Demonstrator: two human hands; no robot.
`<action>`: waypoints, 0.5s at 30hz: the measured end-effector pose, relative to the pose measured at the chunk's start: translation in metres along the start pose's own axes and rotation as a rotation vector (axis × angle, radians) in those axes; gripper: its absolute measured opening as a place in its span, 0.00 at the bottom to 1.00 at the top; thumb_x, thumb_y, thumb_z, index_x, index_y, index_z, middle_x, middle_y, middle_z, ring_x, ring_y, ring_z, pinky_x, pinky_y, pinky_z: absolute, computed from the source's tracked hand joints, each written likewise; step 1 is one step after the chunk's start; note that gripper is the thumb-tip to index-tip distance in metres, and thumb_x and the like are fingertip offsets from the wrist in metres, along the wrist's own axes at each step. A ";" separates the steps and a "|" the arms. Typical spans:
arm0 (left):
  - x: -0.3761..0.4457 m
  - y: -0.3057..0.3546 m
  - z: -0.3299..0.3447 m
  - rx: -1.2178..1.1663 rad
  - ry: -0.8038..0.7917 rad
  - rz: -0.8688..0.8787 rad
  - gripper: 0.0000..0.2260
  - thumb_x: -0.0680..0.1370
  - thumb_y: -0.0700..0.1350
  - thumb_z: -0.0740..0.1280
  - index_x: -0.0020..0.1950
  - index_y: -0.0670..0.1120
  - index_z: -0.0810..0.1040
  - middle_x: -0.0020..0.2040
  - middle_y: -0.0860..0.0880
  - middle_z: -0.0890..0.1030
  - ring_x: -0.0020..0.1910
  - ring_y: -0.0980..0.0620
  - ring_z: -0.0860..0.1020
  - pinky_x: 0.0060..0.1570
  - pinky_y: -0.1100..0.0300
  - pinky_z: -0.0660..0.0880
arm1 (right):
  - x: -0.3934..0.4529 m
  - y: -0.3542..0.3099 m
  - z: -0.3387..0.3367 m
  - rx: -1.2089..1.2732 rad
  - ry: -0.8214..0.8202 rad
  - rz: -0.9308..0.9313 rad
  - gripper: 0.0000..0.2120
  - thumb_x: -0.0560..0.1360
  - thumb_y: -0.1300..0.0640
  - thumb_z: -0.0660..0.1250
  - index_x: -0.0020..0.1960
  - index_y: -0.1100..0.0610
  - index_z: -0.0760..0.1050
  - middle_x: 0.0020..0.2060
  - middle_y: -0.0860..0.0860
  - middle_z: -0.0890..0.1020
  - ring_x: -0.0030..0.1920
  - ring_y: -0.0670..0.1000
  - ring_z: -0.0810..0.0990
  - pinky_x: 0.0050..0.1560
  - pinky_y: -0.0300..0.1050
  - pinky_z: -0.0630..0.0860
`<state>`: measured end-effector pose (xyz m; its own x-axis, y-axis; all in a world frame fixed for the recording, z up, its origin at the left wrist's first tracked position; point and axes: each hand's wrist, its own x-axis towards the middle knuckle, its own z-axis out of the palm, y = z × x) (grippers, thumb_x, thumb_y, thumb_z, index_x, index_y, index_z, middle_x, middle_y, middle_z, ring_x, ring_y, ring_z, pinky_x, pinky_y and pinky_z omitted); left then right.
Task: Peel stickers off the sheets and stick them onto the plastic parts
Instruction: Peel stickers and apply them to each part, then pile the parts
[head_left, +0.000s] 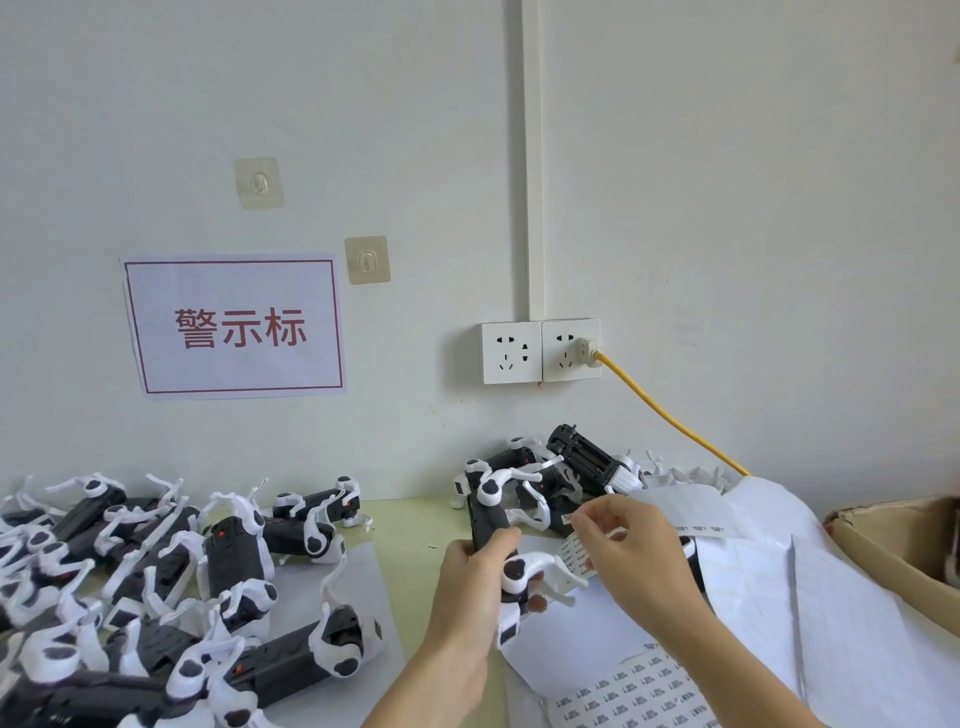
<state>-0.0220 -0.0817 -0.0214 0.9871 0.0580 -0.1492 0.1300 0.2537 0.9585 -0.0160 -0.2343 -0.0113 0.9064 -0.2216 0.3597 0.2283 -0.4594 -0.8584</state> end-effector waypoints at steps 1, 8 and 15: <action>0.000 -0.001 -0.001 -0.002 -0.004 0.006 0.17 0.75 0.46 0.72 0.55 0.38 0.72 0.40 0.38 0.84 0.31 0.42 0.81 0.42 0.51 0.76 | 0.001 0.000 0.000 0.004 0.004 0.002 0.08 0.79 0.54 0.68 0.41 0.48 0.80 0.37 0.45 0.82 0.38 0.44 0.80 0.35 0.36 0.71; -0.001 -0.009 -0.014 0.018 -0.029 0.129 0.25 0.76 0.37 0.71 0.64 0.62 0.68 0.54 0.35 0.82 0.45 0.32 0.83 0.47 0.40 0.82 | 0.004 0.002 0.000 -0.008 0.024 -0.013 0.07 0.79 0.53 0.68 0.43 0.48 0.79 0.38 0.44 0.82 0.36 0.44 0.80 0.34 0.34 0.71; -0.004 -0.011 -0.011 0.131 -0.092 0.250 0.28 0.74 0.34 0.67 0.56 0.70 0.76 0.37 0.49 0.82 0.34 0.51 0.79 0.38 0.54 0.79 | -0.005 -0.006 -0.001 0.043 -0.015 -0.122 0.06 0.78 0.54 0.67 0.42 0.50 0.79 0.34 0.48 0.81 0.33 0.44 0.77 0.32 0.34 0.72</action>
<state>-0.0285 -0.0739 -0.0345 0.9936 0.0138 0.1120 -0.1128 0.1156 0.9869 -0.0224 -0.2316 -0.0072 0.8761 -0.1531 0.4572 0.3520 -0.4449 -0.8235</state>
